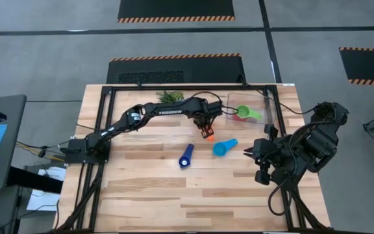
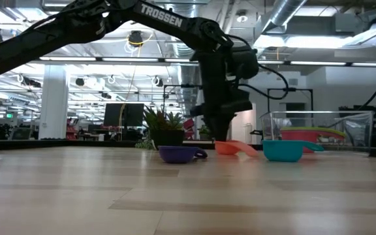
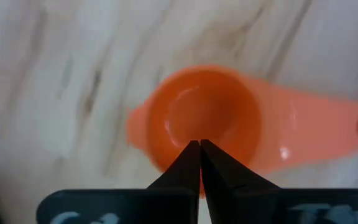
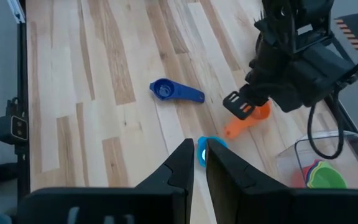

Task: Nest measuring cups in basket
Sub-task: Prepare the measuring cups, then stack the light blue measuring cup on top of the green measuring cup in the transparent bin

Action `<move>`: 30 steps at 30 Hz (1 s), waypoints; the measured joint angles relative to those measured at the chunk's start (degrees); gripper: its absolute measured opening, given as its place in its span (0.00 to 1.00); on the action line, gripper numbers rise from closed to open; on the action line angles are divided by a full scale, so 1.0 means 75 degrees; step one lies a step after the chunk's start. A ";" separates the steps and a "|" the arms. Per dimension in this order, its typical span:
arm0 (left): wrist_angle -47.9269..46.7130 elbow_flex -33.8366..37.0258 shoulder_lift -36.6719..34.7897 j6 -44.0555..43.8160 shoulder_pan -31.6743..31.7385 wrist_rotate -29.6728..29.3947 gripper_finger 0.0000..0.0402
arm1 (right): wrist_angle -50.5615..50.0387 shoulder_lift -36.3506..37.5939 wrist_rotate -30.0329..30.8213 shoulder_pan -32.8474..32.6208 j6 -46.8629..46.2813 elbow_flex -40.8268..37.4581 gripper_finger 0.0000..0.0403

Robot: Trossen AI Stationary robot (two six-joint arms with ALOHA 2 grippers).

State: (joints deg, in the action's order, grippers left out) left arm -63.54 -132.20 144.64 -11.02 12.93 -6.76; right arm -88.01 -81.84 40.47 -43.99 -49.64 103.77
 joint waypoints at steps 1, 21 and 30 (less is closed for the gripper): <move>-0.0136 0.0000 0.0000 -0.0153 -0.0002 0.0086 0.00 | 0.0000 0.0000 0.0000 0.0000 0.0002 0.0000 0.16; -0.0331 0.0000 -0.0003 -0.0633 -0.0340 -0.0231 0.00 | 0.0006 0.0003 0.0003 0.0000 0.0008 0.0000 0.16; -0.0963 -0.0303 -0.0922 -0.0234 -0.0553 -0.0363 0.00 | -0.0012 0.0000 0.0009 0.0006 0.0059 0.0000 0.16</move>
State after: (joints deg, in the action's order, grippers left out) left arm -70.76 -134.47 137.72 -12.78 8.78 -9.49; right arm -88.09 -81.84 40.53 -43.94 -49.20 103.77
